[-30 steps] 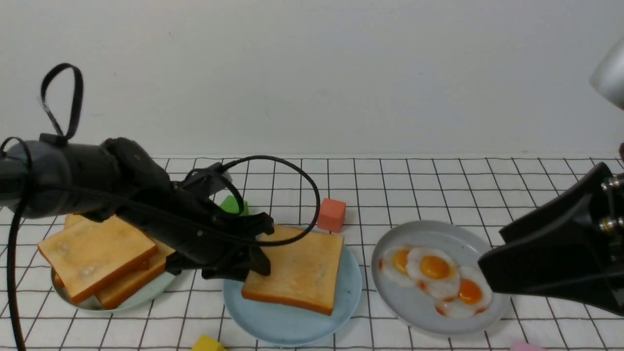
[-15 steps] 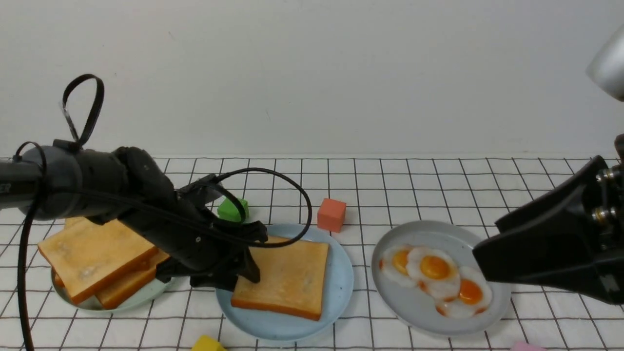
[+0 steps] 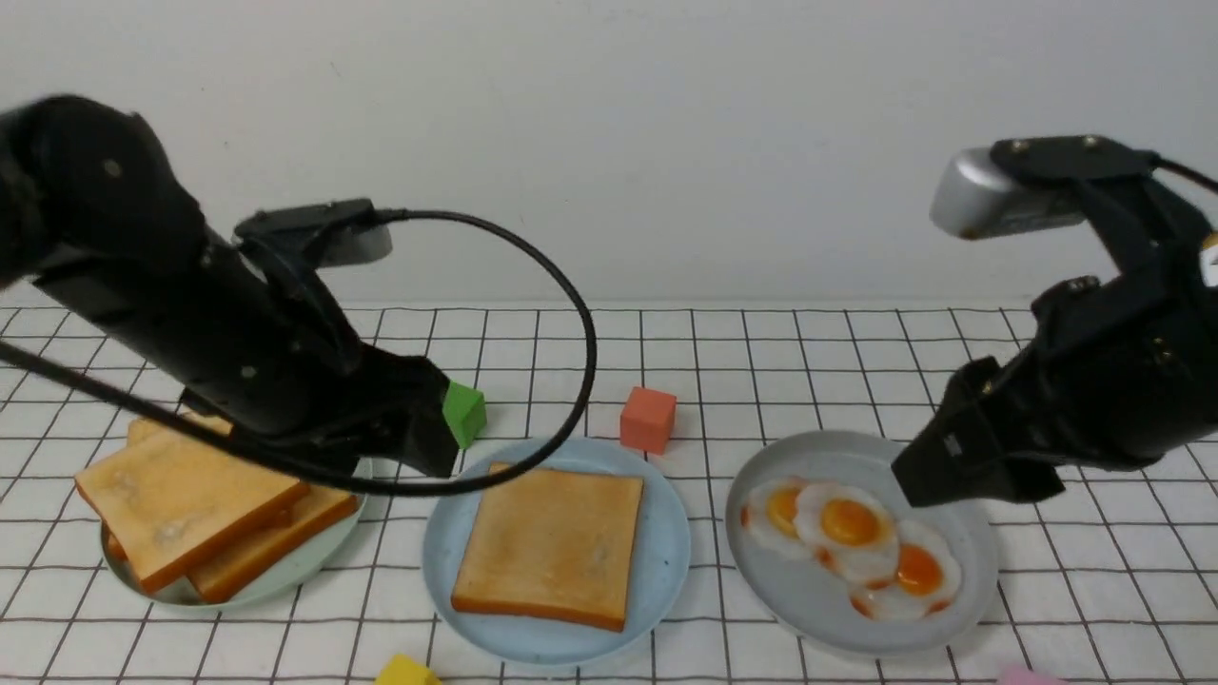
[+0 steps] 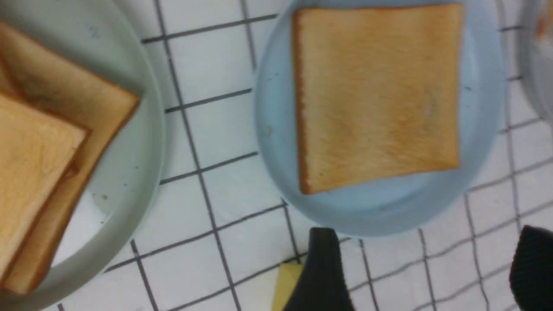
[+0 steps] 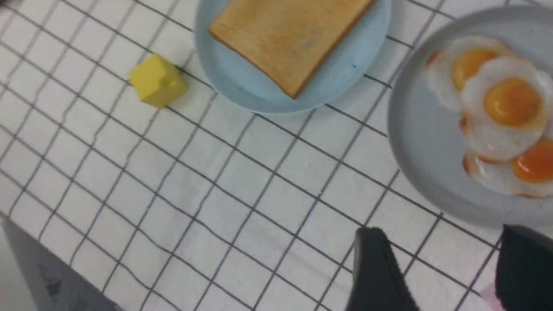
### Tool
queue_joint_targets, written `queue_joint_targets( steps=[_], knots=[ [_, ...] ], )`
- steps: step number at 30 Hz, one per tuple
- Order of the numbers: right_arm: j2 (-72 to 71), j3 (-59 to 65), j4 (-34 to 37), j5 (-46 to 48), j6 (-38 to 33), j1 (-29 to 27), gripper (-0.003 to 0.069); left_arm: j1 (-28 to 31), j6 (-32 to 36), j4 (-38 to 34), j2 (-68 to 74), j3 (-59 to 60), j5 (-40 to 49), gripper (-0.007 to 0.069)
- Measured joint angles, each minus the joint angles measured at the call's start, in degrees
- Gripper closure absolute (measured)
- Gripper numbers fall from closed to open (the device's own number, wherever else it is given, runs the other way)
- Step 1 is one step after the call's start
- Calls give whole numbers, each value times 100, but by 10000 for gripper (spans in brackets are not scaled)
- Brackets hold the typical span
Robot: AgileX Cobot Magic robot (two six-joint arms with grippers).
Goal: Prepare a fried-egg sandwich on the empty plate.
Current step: Use the right arm to grab a fried egg
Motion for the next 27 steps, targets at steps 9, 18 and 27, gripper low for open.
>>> queue_joint_targets(
  steps=[9, 18, 27],
  knots=[
    [1464, -145, 701, -216, -648, -1327, 267, 0, 1225, -811, -1743, 256, 762, 587],
    [2606, -314, 1758, -898, -2269, -1808, 267, 0, 1967, -893, -2906, 695, 877, 638],
    [3313, -321, 1959, -1464, -2689, -1819, 267, 0, 1977, -967, -2981, 695, 877, 638]
  ],
)
